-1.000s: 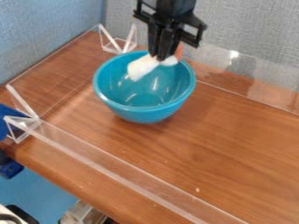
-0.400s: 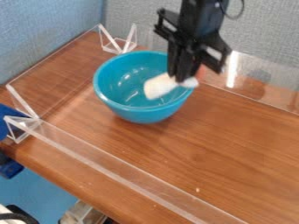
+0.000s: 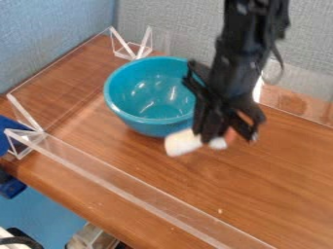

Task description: Remove the mushroom from inside the blue bowl and put it on the table

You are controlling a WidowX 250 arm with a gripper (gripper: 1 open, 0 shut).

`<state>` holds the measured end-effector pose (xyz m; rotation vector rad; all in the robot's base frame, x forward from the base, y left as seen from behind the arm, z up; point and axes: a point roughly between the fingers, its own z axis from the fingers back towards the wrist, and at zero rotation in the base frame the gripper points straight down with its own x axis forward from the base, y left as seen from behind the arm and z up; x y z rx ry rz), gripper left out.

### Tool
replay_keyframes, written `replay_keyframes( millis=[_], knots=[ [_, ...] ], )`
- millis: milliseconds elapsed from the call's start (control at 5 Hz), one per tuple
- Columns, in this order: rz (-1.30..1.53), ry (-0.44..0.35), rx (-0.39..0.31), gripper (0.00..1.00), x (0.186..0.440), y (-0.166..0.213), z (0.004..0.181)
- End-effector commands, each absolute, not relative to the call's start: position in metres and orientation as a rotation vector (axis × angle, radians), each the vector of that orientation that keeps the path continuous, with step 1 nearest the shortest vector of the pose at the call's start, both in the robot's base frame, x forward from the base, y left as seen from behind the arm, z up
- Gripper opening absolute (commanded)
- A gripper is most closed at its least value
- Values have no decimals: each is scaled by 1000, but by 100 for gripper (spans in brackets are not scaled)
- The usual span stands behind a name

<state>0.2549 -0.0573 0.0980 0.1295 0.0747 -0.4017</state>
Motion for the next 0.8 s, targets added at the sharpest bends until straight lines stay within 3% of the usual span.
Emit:
replay_keyframes(
  millis=[0, 600],
  knots=[
    [-426, 5, 122, 0, 241, -66, 105],
    [-491, 29, 104, 0, 231, -79, 55]
  ],
)
